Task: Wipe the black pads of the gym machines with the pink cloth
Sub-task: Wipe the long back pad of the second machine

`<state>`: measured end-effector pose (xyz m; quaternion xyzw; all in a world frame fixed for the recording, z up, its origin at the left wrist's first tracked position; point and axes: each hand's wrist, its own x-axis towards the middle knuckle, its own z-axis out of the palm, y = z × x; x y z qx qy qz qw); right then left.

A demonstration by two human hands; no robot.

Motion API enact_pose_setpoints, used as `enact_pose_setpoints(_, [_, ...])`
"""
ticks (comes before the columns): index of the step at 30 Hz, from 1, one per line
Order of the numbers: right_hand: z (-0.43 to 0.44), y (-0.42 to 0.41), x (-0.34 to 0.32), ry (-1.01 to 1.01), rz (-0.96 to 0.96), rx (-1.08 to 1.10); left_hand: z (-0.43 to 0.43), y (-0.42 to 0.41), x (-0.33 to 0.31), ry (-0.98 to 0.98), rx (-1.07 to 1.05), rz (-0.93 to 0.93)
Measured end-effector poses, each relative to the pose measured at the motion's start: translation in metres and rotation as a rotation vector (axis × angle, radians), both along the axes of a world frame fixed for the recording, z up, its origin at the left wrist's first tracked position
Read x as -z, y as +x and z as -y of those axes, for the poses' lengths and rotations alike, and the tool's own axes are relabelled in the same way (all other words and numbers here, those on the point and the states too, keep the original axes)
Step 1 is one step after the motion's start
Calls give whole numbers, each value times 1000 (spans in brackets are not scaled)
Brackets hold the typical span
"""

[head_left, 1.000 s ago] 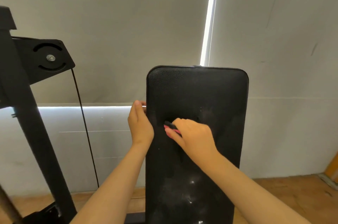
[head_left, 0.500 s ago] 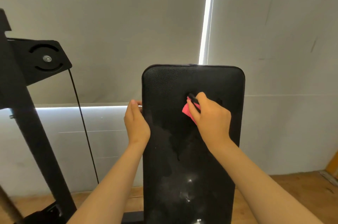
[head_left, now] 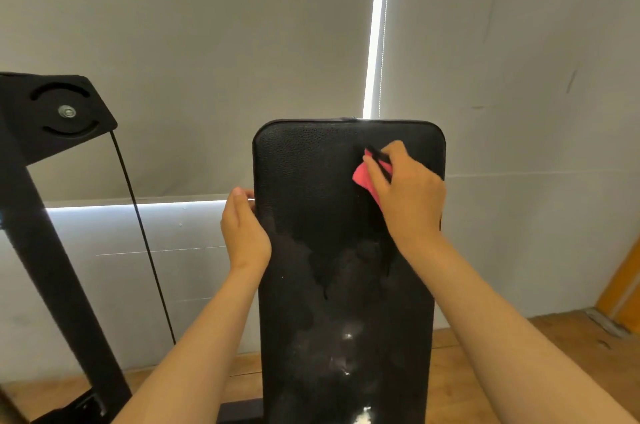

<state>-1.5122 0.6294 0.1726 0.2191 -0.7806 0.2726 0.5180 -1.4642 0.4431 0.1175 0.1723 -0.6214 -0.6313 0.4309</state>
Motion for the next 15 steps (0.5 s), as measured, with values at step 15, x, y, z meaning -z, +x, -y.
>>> enact_pose_setpoints(15, [-14, 24, 49, 141, 25, 21, 0, 0, -1, 14, 0, 11])
